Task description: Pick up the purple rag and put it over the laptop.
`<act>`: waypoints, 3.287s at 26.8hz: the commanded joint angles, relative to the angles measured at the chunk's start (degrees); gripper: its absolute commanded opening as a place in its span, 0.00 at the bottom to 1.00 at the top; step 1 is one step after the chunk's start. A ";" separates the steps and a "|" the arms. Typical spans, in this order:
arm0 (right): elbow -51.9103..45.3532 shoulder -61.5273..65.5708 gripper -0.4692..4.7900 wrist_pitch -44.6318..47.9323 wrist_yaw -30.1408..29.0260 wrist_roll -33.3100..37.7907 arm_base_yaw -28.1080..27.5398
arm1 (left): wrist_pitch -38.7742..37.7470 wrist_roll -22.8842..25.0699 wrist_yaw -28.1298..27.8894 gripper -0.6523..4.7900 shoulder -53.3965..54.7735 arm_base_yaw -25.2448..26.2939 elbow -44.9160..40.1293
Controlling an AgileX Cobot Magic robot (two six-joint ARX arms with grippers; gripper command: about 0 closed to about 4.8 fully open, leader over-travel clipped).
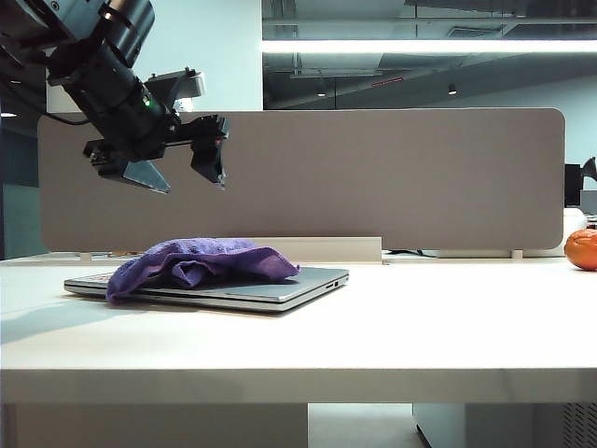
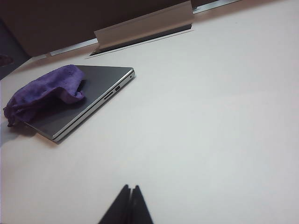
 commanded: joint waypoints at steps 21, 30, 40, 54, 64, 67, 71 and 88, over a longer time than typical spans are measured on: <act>-0.22 -0.04 0.13 0.39 8.20 -6.67 0.02 | -20.02 4.94 -1.60 0.11 -17.81 -0.07 -0.17; -0.22 -0.04 0.13 0.37 18.25 -8.04 0.02 | -16.98 4.72 -1.66 0.11 -30.64 -0.07 -10.16; -0.22 -0.04 0.13 0.37 18.01 -8.00 0.02 | -16.72 3.15 -3.78 0.11 -52.35 -0.07 -27.82; -0.22 -0.04 0.13 0.35 18.01 -8.00 0.02 | -21.31 -1.73 -3.54 0.11 -72.96 -0.11 -39.01; -0.22 -0.04 0.13 0.35 18.01 -8.00 0.02 | -22.56 3.08 -3.80 0.11 -74.01 -0.11 -39.04; -0.22 -0.04 0.13 0.37 17.99 -8.00 0.02 | -21.75 3.87 -3.91 0.11 -74.01 -0.09 -39.36; -0.22 -0.04 0.13 0.35 18.01 -8.00 0.02 | -16.09 4.96 -4.15 0.11 -74.18 0.96 -42.32; -0.22 -0.04 0.13 0.37 18.01 -8.00 0.02 | 7.96 1.70 -3.56 0.11 -87.34 18.56 -63.52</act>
